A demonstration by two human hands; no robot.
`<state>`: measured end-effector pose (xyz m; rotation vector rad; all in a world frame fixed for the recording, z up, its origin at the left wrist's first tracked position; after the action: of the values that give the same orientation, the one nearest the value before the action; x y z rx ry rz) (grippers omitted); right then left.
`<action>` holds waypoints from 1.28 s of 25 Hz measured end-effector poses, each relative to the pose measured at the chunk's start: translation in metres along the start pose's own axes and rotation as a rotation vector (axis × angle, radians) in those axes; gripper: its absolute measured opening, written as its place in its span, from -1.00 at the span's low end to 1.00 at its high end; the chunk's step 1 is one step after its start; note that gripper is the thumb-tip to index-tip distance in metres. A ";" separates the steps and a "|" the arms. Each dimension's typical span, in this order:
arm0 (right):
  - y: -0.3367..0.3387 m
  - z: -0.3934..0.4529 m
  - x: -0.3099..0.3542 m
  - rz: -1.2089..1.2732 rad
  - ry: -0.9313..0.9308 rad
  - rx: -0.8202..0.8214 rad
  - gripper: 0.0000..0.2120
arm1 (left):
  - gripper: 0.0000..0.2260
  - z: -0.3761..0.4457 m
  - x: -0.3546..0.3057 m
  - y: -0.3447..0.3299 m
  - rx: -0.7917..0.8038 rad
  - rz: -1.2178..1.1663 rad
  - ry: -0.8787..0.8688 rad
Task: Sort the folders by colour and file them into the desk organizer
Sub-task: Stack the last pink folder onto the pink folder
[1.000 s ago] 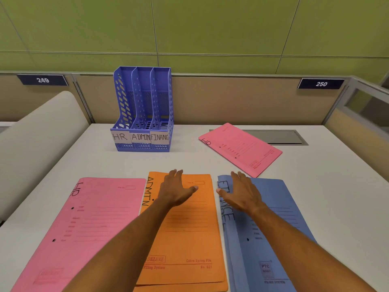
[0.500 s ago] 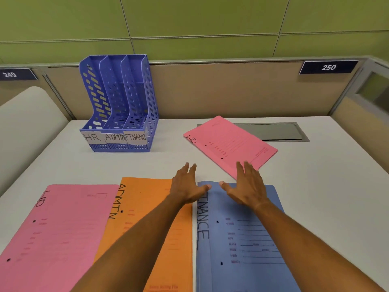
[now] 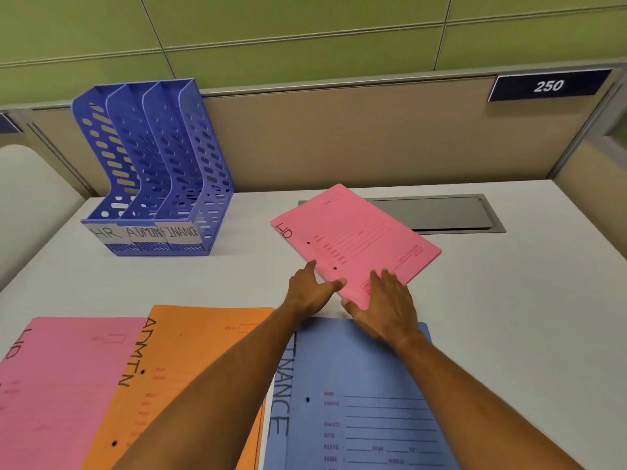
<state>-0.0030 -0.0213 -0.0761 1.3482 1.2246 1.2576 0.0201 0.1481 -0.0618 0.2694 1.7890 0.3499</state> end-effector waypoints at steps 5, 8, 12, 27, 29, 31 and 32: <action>-0.007 0.006 -0.007 -0.037 0.031 -0.027 -0.25 | -0.58 0.018 0.001 -0.009 -0.104 -0.369 0.198; -0.006 0.007 -0.011 -0.024 0.053 -0.062 -0.32 | -0.74 0.024 0.003 -0.009 -0.200 -0.715 0.354; -0.002 0.008 -0.015 0.014 0.070 -0.106 -0.38 | -0.88 0.024 0.001 -0.007 -0.226 -1.016 0.449; 0.011 -0.003 -0.026 0.260 0.019 -0.113 -0.43 | -0.88 0.025 -0.030 0.002 -0.309 -0.653 0.256; 0.018 -0.005 -0.028 0.318 0.007 -0.150 -0.47 | -0.89 0.024 -0.037 0.008 -0.298 -0.630 0.205; 0.025 -0.005 -0.028 0.375 -0.020 -0.173 -0.48 | -0.93 0.023 -0.046 0.016 -0.283 -0.612 0.158; 0.028 -0.005 -0.027 0.403 -0.039 -0.185 -0.49 | -0.93 0.022 -0.050 0.020 -0.274 -0.601 0.139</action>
<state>-0.0053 -0.0513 -0.0506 1.5192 0.8078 1.5724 0.0534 0.1503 -0.0138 -0.4907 1.8363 0.1779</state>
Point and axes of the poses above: each hand's wrist, its own z-axis towards the middle knuckle, its own y-axis out of the back of the hand, x = y × z, the point moved 6 cm from there along z, towards the middle knuckle, and after that the axes turned 14 degrees about -z, right-handed, at the moved point
